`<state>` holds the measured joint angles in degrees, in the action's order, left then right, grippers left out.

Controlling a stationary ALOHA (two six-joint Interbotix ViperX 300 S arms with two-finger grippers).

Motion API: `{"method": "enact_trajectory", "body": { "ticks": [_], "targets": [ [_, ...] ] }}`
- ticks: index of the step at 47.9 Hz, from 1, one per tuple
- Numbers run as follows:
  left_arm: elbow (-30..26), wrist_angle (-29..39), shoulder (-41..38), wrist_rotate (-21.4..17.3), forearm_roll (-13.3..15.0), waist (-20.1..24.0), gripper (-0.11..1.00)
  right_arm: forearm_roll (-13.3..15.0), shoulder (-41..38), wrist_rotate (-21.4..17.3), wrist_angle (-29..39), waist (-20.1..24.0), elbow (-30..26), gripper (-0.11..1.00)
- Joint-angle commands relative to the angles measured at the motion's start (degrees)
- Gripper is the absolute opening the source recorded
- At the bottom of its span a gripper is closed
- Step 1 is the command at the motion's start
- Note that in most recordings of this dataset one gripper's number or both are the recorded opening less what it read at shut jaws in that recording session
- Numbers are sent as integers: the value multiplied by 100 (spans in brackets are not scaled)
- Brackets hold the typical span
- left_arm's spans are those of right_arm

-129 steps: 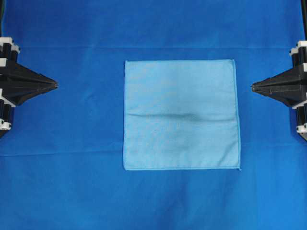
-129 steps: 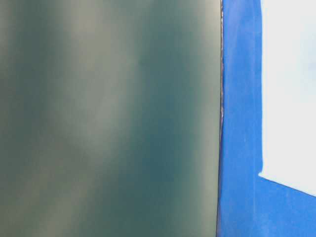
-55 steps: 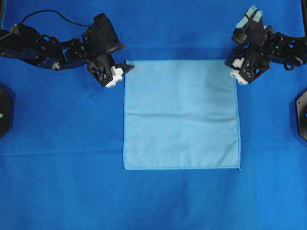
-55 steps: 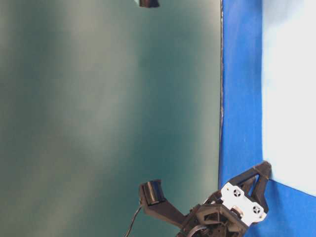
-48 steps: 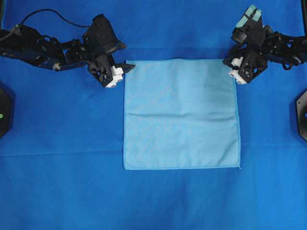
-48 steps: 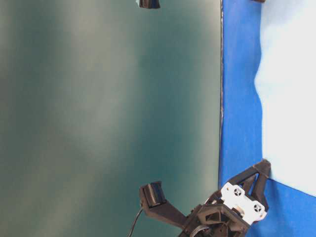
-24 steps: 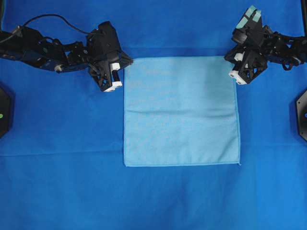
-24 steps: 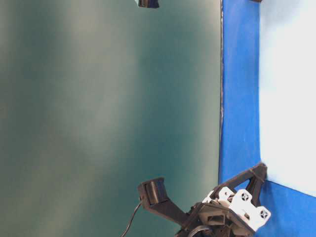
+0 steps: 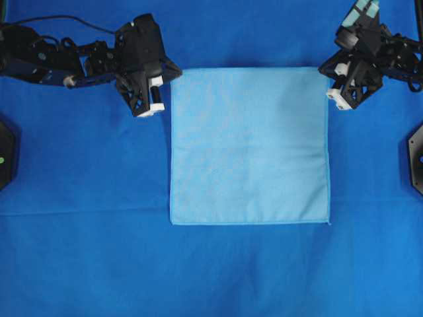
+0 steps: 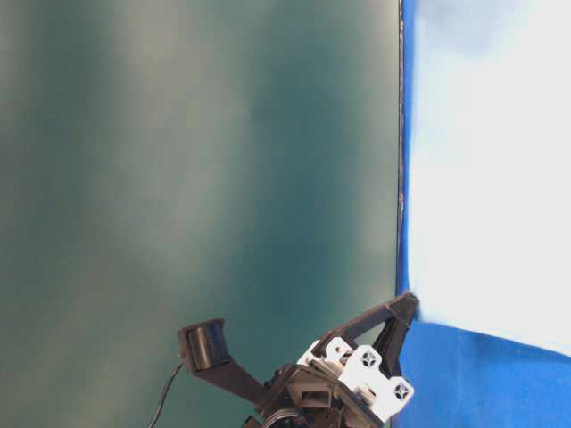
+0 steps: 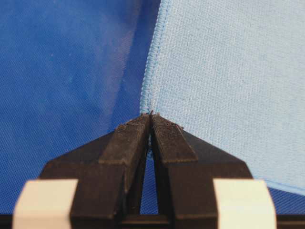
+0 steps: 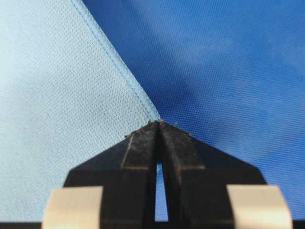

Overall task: Fold the light blue towel.
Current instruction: 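Grasp the far corners and fold them toward the near edge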

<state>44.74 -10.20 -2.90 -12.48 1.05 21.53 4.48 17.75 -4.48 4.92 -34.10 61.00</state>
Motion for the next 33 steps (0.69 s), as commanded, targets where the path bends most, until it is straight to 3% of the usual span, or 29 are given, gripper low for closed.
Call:
{"method": "enact_trajectory", "body": {
  "ticks": [1, 14, 26, 33],
  "targets": [
    [-62, -9, 141, 18, 9, 9, 2, -18, 176, -26, 44, -26, 0, 1],
    [53, 255, 202, 237, 9, -281, 2, -62, 272, -176, 132, 246, 35, 1],
    [97, 747, 290, 352, 9, -1107, 2, -220, 712, -835, 773, 1239, 132, 1],
    [97, 861, 264, 396, 26, -1600, 2, -316, 835, -1433, 817, 1986, 255, 1]
  ]
}}
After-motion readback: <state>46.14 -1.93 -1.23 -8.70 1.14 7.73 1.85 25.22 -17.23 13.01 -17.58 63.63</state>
